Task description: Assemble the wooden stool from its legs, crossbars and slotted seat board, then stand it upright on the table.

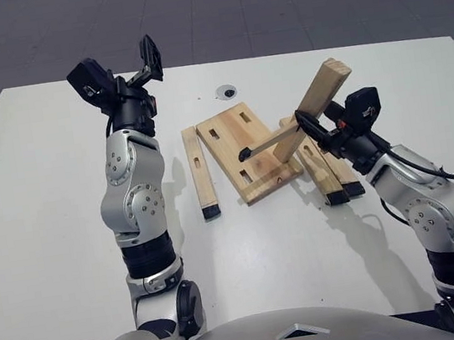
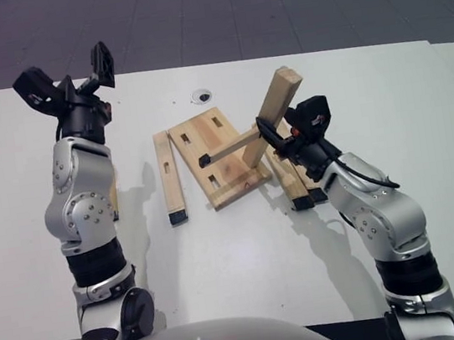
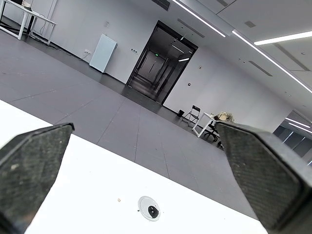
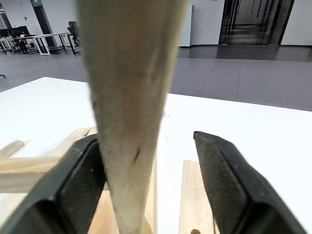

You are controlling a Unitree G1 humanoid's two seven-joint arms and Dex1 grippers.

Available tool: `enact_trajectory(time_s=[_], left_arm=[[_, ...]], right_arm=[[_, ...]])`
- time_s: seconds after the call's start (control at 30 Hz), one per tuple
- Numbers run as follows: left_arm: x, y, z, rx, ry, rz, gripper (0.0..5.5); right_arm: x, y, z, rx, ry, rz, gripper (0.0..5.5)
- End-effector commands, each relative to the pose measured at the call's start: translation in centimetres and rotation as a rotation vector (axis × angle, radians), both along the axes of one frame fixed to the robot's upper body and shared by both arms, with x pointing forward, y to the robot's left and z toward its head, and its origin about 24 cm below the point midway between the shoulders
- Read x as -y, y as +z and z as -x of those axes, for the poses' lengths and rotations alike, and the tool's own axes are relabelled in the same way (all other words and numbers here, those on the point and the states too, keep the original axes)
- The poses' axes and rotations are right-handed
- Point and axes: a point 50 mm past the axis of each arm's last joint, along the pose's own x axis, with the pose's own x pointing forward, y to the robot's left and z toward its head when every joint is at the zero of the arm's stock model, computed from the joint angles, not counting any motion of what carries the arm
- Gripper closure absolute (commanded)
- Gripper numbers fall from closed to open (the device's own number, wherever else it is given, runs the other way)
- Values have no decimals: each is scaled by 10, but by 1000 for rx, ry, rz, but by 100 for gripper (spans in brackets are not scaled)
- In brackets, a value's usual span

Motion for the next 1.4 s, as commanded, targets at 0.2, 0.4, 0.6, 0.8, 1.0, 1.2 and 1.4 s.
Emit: enact_trajectory(time_s=[0.2,0.4,0.6,0.8,1.0,1.2,1.4], left_arm=[[-2,-1,-1,-1,21,-15,10],[-42,7,5,23,171,-116,10],[-63,24,18,70,232,-189,10],[-48,18,22,37,188,-174,10],[-27,10,25,4,144,-144,10],[-25,9,27,-8,154,-135,10],[-25,10,25,-12,156,-136,10]], right_arm=[[27,130,8,438,261,-313,110],[80,132,-25,359,-61,59,25],[88,20,-10,-59,-78,246,11],[84,-35,16,-319,-26,239,11],[86,-53,27,-453,-9,338,11],[95,-57,23,-498,-41,414,11],[94,-63,23,-533,-30,459,88]])
